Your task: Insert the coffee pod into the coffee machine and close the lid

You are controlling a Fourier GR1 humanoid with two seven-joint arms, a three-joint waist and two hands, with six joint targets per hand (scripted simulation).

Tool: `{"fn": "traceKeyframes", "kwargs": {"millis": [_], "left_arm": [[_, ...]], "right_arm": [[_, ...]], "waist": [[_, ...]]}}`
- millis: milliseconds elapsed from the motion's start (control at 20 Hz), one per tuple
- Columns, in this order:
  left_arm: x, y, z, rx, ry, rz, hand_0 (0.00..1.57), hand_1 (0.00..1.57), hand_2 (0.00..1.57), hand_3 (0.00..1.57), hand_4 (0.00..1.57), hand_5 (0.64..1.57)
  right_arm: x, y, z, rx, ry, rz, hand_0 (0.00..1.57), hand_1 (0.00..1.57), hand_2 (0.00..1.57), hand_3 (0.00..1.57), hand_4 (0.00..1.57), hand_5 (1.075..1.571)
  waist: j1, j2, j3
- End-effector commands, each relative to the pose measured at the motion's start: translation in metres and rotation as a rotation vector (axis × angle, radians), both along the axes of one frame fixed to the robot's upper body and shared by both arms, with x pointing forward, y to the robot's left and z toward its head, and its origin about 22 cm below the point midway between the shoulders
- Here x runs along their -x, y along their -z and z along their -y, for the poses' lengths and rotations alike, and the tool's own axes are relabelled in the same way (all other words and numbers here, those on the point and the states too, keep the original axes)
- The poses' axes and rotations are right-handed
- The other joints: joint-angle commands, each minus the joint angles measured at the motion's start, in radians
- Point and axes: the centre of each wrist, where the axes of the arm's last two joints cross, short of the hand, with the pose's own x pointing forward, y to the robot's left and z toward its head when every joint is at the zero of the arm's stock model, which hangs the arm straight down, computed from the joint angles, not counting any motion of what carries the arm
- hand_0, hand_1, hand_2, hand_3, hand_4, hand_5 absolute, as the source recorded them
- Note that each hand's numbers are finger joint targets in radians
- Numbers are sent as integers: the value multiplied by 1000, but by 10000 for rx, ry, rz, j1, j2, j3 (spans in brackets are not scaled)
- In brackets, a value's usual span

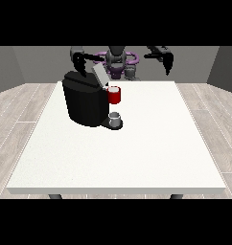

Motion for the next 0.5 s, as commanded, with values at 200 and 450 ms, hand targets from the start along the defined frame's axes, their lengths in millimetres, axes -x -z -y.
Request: {"fn": "traceKeyframes", "kwargs": {"millis": [200,450], "left_arm": [[17,3,-7,-143,-658,-271,0,0,0,0,0,1571],[8,-21,-25,-78,-742,526,0,0,0,0,0,1571]], "right_arm": [[-18,-25,-24,463,-664,-254,0,0,0,0,0,1571],[-14,5,-19,444,-743,556,0,0,0,0,40,1571]], "waist": [[-402,-82,-3],[-394,752,-2]]}}
